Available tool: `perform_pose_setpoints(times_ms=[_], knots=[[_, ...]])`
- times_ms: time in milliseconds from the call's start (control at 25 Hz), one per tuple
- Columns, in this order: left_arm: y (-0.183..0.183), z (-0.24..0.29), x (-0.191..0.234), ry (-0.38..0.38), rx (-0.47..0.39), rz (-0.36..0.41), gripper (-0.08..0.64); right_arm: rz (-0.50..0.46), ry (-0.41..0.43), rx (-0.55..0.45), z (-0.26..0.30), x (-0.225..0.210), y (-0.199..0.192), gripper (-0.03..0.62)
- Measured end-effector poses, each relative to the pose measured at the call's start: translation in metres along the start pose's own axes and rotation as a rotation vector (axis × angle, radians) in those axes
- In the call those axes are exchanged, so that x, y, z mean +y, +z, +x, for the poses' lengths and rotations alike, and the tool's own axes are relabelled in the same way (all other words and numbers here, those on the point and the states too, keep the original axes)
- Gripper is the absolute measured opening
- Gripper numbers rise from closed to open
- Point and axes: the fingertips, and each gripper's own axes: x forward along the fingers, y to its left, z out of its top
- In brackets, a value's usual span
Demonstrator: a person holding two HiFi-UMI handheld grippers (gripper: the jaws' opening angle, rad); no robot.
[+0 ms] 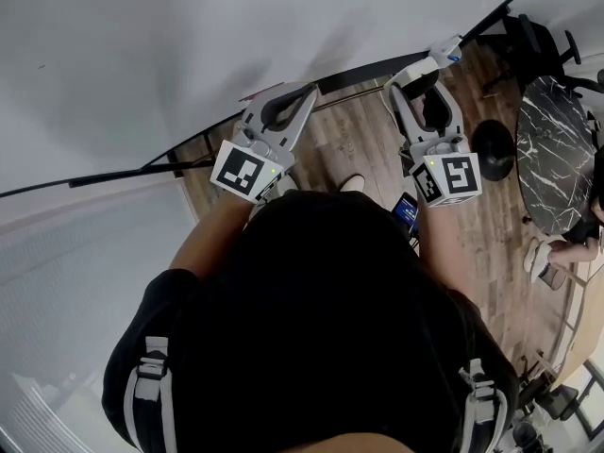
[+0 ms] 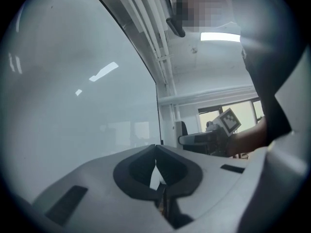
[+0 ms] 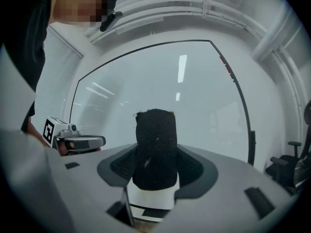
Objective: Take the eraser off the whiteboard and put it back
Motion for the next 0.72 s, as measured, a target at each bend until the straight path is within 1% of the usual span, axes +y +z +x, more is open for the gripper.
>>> perform_pose_setpoints(times_ms=[280,480,720], knots=[[0.001,0.067,-0.051,-0.053,-0.008,0.006,0.005,-0.004,-0.037,-0.013,-0.038,-0.068,0.001,0.227],[-0.002,0.104,-0.089,-0.110,-0.002,-0.002,0.005,0.002,-0.061,-0.030,-0.058,-0.102,0.002,0.227],[0.001,0.140,-0.102,-0.172,0.015,-0.020,0.005,0.012,-0.099,-0.014,-0.066,-0.129,0.001,0.227]])
